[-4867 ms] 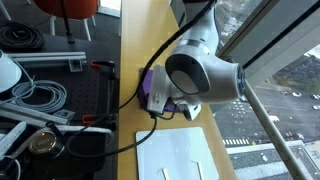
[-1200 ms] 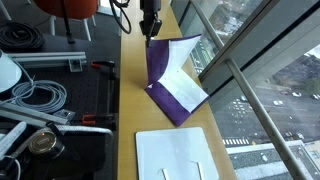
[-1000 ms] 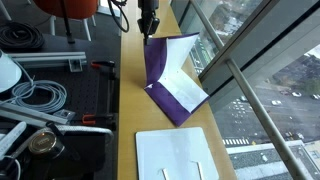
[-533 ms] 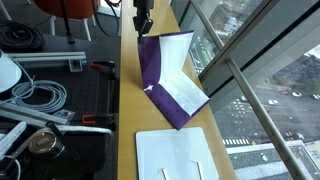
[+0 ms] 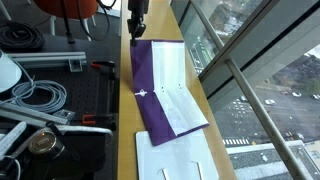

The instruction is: Open the purple folder.

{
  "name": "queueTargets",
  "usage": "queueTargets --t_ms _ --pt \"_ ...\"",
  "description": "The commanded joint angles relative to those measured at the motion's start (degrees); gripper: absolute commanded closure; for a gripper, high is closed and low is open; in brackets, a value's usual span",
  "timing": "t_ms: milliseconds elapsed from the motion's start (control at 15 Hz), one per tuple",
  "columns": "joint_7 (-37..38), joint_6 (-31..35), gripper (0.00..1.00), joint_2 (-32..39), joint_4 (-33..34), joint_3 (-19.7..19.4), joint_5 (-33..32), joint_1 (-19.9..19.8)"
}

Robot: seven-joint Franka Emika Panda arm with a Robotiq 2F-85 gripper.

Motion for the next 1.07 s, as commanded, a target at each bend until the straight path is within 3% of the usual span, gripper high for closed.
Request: queueTargets --t_ms 0,400,467,600,1000 --pt "-2.3 1.3 1.0 0.4 0.2 -0.6 2.8 -0.2" --pt "-4.6 0.9 1.0 0.5 2.4 -1.0 6.4 -0.4" --pt "-4.9 0.8 0.73 0.6 2.8 -1.0 7.1 -0.4" --pt "-5.3 1.0 0.66 0.6 3.0 -1.2 8.2 -0.5" --pt "-7.1 1.1 0.23 -0.3 2.6 -1.9 10.8 -1.3"
